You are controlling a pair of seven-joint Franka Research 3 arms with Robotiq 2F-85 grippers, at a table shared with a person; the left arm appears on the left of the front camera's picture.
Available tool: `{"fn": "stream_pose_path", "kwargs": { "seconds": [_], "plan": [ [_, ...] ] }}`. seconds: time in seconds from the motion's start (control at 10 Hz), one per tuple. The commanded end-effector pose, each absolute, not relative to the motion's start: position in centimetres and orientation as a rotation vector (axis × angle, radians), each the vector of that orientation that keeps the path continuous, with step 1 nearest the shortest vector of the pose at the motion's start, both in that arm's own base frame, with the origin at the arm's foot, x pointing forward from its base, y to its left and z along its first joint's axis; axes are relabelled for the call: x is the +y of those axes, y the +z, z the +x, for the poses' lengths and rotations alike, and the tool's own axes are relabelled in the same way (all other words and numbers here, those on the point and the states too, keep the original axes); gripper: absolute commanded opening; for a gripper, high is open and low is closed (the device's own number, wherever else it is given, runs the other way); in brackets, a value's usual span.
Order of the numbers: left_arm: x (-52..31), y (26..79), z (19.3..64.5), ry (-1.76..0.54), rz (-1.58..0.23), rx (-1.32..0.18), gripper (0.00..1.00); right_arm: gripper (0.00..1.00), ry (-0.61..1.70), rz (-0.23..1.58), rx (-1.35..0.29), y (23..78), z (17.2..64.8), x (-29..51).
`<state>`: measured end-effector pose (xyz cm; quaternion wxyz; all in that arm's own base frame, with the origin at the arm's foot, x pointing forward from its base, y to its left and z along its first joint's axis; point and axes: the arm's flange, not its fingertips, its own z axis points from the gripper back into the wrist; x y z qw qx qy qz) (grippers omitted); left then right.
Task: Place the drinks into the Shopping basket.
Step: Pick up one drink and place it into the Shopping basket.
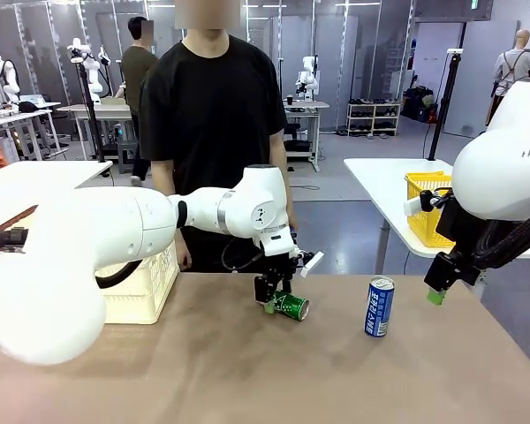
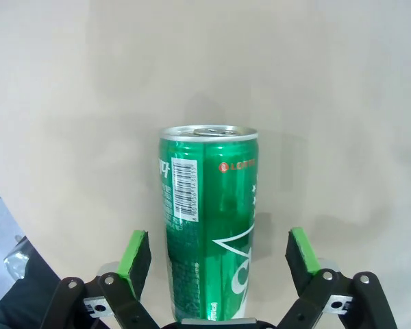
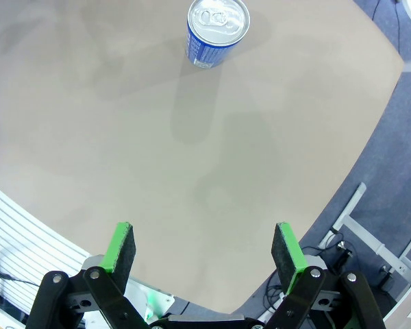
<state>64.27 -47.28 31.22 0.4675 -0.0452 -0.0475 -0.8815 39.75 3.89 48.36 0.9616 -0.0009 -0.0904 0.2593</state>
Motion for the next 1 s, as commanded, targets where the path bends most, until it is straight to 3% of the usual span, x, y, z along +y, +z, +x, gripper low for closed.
{"fn": "stream_pose_path", "kwargs": {
  "seconds": [0.0, 0.1, 0.5, 0.6, 0.7, 0.8, 0.9],
  "plan": [
    [-49.39, 31.89, 67.30, -2.157, -0.093, -0.086, 1.00, 1.00, 0.527, -0.006, -0.183, 48.35, 39.83, 3.84],
    [-49.32, 31.84, 67.14, -2.160, -0.091, -0.069, 0.98, 1.00, 0.527, -0.006, -0.183, 48.35, 39.83, 3.84],
    [-48.91, 31.77, 66.72, -2.178, -0.070, -0.065, 0.59, 1.00, 0.527, -0.006, -0.183, 48.35, 39.83, 3.84],
    [-48.80, 31.60, 66.70, -2.181, -0.068, -0.061, 0.65, 1.00, 0.527, -0.006, -0.183, 48.35, 39.83, 3.84],
    [-49.01, 31.53, 66.82, -2.181, -0.070, -0.056, 0.40, 1.00, 0.527, -0.006, -0.183, 48.35, 39.83, 3.84],
    [-49.22, 31.49, 66.76, -2.172, -0.072, -0.053, 0.46, 1.00, 0.527, -0.006, -0.183, 48.35, 39.83, 3.84],
    [-49.38, 31.42, 66.68, -2.161, -0.082, -0.051, 0.21, 1.00, 0.527, -0.006, -0.183, 48.35, 39.83, 3.84]
  ]
}}
